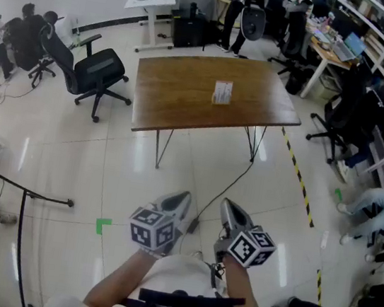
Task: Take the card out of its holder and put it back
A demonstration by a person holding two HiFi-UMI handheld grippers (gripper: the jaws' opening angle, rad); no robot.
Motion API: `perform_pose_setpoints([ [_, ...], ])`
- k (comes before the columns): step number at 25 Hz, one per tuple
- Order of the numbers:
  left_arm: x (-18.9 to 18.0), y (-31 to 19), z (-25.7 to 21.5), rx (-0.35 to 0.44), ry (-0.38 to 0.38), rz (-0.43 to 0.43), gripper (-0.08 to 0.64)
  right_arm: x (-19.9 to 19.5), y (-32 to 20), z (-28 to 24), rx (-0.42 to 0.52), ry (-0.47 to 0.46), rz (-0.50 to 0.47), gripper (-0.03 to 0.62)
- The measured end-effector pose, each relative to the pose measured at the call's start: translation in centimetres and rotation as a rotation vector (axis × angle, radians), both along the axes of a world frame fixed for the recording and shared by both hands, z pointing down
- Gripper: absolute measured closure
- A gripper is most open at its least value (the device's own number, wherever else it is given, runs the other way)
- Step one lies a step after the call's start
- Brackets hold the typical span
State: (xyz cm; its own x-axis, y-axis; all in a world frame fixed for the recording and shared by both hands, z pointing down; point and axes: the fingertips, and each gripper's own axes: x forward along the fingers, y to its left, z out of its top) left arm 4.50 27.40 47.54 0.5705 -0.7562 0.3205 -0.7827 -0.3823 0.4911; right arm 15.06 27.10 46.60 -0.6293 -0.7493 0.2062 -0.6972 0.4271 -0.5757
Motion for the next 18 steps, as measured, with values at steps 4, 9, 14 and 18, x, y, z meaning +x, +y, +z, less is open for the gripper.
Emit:
perform_pose_setpoints([
  [4, 0.8, 0.5, 0.2, -0.007, -0.007, 0.002, 0.569, 0.8, 0.3, 0.0, 0.002, 0.012, -0.003, 0.586],
  [9, 1.7, 0.4, 0.3, -0.014, -0.018, -0.001, 0.569, 2.0, 0.3, 0.4, -0.009, -0.012, 0.007, 0.586],
  [14, 2.5, 0.8, 0.5, -0.015, -0.038, -0.007, 0.569, 4.4, 0.4, 0.9, -0.004, -0.029, 0.042, 0.586],
  [18, 3.7, 1.7, 1.3, -0.031, -0.049, -0.02, 0.569, 6.2, 1.0, 1.6, -0.025, -0.021, 0.046, 0.586],
])
